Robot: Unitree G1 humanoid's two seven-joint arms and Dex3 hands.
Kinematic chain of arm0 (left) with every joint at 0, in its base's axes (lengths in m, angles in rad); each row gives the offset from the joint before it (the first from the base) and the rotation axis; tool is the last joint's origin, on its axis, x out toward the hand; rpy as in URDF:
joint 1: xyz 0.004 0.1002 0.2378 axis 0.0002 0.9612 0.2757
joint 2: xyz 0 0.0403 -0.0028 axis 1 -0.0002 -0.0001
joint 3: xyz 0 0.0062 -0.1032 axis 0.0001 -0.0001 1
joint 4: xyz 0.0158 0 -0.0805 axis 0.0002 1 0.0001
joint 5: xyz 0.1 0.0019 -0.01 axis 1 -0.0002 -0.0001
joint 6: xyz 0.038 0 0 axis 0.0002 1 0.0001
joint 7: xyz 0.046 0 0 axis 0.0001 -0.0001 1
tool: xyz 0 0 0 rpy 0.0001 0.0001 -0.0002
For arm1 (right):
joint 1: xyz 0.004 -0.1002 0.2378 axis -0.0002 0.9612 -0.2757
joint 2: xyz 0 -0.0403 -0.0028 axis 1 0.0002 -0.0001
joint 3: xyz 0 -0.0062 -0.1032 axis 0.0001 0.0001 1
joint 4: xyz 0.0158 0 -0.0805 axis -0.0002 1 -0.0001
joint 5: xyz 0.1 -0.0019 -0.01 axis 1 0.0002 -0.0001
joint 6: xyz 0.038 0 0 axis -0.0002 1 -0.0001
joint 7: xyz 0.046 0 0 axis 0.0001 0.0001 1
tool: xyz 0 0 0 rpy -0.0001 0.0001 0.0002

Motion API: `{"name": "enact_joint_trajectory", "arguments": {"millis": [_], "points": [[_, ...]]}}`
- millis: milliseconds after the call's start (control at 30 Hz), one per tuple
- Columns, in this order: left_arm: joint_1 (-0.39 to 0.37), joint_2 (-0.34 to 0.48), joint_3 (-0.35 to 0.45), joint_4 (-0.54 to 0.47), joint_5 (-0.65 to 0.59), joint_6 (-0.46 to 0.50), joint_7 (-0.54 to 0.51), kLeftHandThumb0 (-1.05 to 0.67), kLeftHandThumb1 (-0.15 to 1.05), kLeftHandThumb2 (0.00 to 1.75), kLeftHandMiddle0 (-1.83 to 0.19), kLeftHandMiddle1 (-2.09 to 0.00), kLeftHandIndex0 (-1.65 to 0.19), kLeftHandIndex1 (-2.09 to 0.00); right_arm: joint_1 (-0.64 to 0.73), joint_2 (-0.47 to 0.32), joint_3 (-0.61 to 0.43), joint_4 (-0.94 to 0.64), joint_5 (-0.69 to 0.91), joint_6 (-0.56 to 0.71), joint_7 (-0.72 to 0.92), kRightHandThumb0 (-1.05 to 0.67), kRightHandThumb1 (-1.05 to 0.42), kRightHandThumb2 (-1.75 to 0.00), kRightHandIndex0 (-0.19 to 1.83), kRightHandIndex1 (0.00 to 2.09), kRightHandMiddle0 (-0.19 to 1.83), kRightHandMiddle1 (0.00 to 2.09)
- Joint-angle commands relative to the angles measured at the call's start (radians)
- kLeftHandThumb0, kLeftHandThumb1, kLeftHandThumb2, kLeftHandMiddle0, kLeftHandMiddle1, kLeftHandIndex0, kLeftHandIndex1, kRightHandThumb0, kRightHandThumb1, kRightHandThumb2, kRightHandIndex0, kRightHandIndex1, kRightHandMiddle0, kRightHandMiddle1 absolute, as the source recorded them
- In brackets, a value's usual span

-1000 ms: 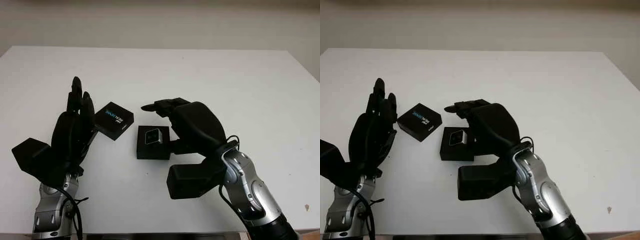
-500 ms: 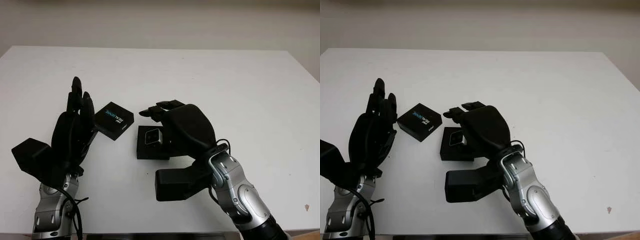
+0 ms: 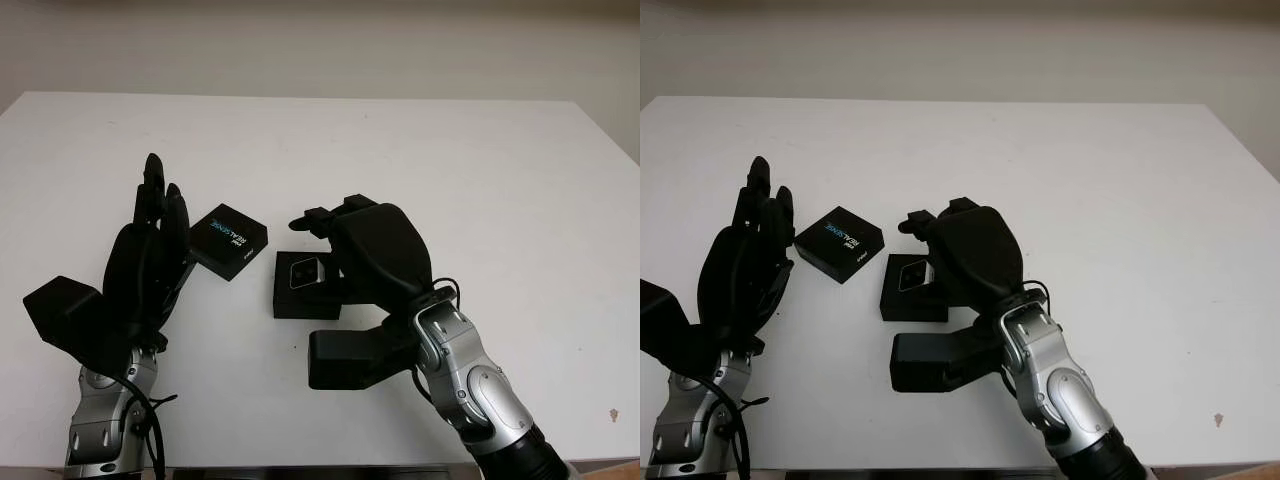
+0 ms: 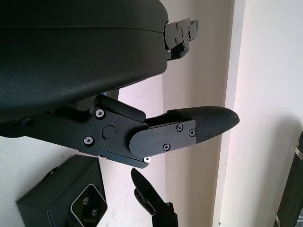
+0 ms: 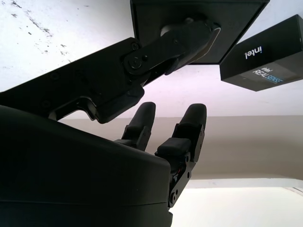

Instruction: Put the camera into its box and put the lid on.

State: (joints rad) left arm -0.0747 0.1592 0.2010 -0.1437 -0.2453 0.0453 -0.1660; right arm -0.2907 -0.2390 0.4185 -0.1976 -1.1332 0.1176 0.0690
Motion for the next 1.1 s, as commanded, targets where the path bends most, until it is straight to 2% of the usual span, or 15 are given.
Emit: {"name": "enact_joint_trajectory", "arguments": {"millis": [0,667,767,867,967,1067], "points": [[-0.006,0.002,-0.001,-0.011,-0.003,-0.001,-0.002,-0.76,1.05,0.60,0.19,0.00,0.19,0.00,-0.018,-0.010,-0.011,-0.012,0.004,0.007,0.019,-0.72,-0.86,-0.05,0.31,1.15,0.50,0.57],[-0.004,-0.004,0.000,-0.014,-0.004,0.001,0.007,-0.76,1.05,0.60,0.19,0.00,0.19,0.00,-0.020,-0.021,-0.001,-0.047,-0.024,0.030,0.132,-0.71,-0.82,-0.05,0.27,1.10,0.52,0.45],[-0.003,-0.001,0.000,-0.012,-0.002,-0.001,0.003,-0.76,1.05,0.60,0.19,0.00,0.19,0.00,-0.019,-0.016,0.004,-0.034,-0.031,0.029,0.118,-0.69,-0.82,-0.05,0.28,1.15,0.58,0.45],[-0.003,-0.002,0.000,-0.012,-0.002,-0.002,0.003,-0.76,1.05,0.60,0.19,0.00,0.19,0.00,-0.017,-0.016,0.009,-0.019,-0.046,0.026,0.085,-0.68,-0.82,-0.05,0.29,1.28,0.60,0.68],[-0.002,-0.001,0.000,-0.012,-0.002,-0.003,0.001,-0.76,1.05,0.60,0.19,0.00,0.19,0.00,-0.019,-0.016,0.016,-0.007,-0.058,0.029,0.073,-0.65,-0.82,-0.05,0.27,1.43,0.53,0.91],[-0.002,-0.001,-0.001,-0.014,-0.001,-0.001,0.002,-0.76,1.05,0.60,0.19,0.00,0.19,0.00,-0.019,-0.015,0.019,0.006,-0.062,0.025,0.050,-0.63,-0.83,-0.06,0.25,1.62,0.50,1.03]]}}
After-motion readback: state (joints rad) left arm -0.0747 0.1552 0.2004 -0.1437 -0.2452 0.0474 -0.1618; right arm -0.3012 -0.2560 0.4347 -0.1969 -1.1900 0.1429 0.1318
